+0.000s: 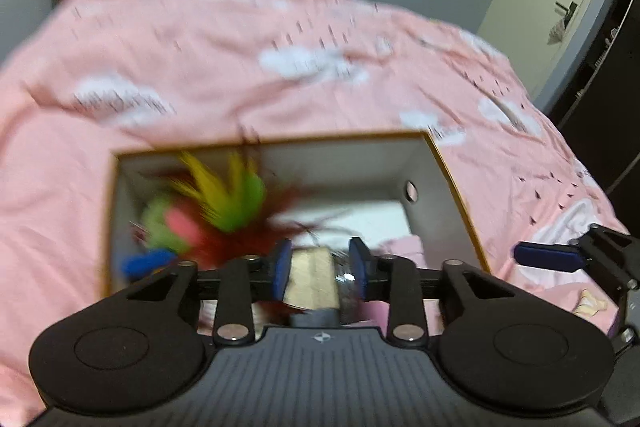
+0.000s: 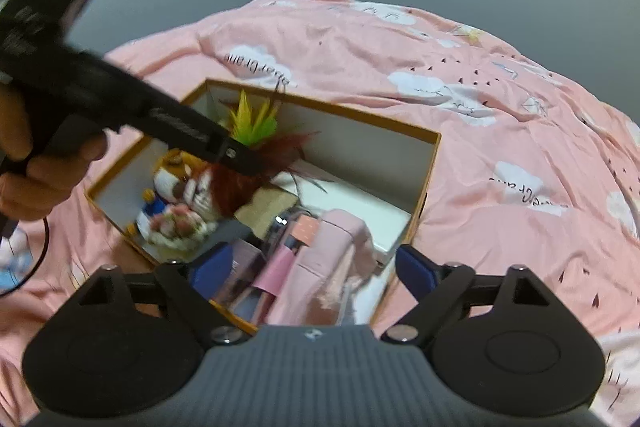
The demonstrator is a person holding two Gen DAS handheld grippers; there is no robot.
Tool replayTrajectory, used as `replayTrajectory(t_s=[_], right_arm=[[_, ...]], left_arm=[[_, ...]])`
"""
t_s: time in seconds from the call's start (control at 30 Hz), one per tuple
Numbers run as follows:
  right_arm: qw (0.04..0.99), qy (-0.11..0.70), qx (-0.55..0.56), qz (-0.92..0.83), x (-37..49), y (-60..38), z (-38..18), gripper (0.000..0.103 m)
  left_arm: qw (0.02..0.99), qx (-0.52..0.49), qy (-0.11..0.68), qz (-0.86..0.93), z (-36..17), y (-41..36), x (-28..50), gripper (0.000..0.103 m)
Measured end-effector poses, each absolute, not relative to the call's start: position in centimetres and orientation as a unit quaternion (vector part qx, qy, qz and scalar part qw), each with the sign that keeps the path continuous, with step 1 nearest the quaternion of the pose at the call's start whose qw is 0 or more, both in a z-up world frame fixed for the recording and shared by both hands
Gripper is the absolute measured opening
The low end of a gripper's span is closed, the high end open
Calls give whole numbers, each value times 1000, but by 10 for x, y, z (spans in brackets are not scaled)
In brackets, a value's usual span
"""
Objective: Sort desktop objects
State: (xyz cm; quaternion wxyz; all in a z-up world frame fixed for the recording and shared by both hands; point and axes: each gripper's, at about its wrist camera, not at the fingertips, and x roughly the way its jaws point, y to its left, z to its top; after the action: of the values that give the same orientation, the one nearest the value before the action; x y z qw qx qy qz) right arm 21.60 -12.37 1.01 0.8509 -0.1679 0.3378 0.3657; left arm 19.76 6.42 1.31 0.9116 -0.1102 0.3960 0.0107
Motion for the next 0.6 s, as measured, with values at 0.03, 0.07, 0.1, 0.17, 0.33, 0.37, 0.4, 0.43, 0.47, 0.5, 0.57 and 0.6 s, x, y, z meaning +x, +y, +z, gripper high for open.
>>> replayTrajectory(t_s=[0.03, 0.07, 0.1, 0.17, 0.33, 0.37, 0.4, 0.43, 0.47, 0.5, 0.57, 0.6], right_arm=[[856, 335, -158, 360, 211, -123, 13, 94], [860, 334, -151, 355, 208, -122, 15, 94], [865, 335, -145, 344, 204, -120, 17, 94], [878, 336, -133, 315, 197, -115, 19, 94], [896, 335, -83, 281, 183, -113, 15, 100], [896, 337, -74, 279, 181, -113, 12, 100], [897, 340, -67, 275, 179, -112, 10, 100], [899, 340, -63, 269, 177, -112, 7, 100], [902, 337, -62, 263, 175, -111, 5, 100], [907, 331, -65, 253, 173, -110, 1, 100], [915, 319, -79, 235, 169, -108, -4, 100], [918, 314, -84, 230, 168, -107, -6, 100]], left_arm=[[919, -98, 381, 21, 18, 64, 190, 54], [926, -86, 366, 32, 22, 64, 181, 57], [931, -73, 355, 41, 26, 64, 173, 57], [937, -52, 342, 56, 28, 62, 160, 60], [937, -51, 335, 82, 14, 66, 130, 67], [936, -56, 339, 84, 9, 67, 127, 67], [934, -60, 341, 86, 4, 68, 124, 67], [933, -64, 343, 90, -1, 69, 122, 67], [931, -68, 345, 96, -5, 70, 121, 67], [930, -72, 347, 103, -9, 71, 120, 67], [929, -72, 345, 114, -15, 71, 117, 67], [929, -71, 345, 117, -17, 71, 116, 67]])
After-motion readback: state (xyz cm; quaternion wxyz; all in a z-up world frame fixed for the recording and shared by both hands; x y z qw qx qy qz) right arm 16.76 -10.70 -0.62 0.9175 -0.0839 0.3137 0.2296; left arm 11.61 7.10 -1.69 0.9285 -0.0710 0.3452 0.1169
